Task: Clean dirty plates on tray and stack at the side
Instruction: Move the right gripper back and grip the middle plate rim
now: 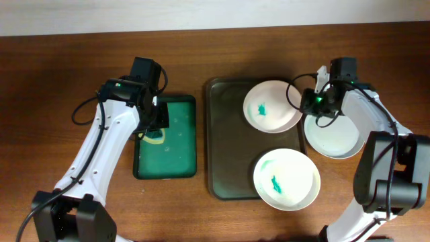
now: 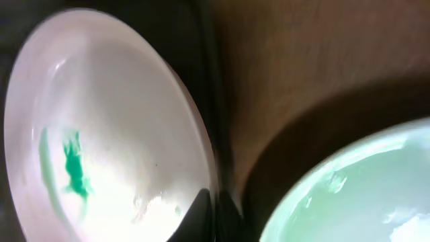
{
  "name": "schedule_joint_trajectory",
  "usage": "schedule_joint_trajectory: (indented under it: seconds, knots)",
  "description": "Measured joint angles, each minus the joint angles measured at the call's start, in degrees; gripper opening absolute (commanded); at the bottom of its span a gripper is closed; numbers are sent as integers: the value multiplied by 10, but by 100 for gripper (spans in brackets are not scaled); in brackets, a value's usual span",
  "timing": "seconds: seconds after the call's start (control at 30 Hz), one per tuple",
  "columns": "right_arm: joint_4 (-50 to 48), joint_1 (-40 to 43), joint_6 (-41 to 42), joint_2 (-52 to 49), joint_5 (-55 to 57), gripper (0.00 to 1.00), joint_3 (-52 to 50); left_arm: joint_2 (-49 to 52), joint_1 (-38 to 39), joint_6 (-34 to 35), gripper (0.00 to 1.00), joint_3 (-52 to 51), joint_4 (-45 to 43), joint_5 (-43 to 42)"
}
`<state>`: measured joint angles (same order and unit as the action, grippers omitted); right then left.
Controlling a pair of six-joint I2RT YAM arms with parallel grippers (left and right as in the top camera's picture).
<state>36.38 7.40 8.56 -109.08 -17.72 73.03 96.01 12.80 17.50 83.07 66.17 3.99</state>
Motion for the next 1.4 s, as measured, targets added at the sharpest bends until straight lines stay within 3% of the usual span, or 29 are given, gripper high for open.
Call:
schedule_joint_trajectory:
  seconds: [0.13, 0.5, 1.33, 1.4]
  knots:
    - [58, -24, 21, 0, -17, 4, 0, 0, 0, 0, 0, 0, 0, 0]
    - [89, -154, 75, 0, 28, 4, 0, 0, 0, 0, 0, 0, 0, 0]
    - [144, -203, 97, 0, 78, 5, 0, 0, 0, -4, 0, 0, 7, 0]
    - [144, -203, 97, 0, 78, 11, 0, 0, 0, -4, 0, 0, 8, 0]
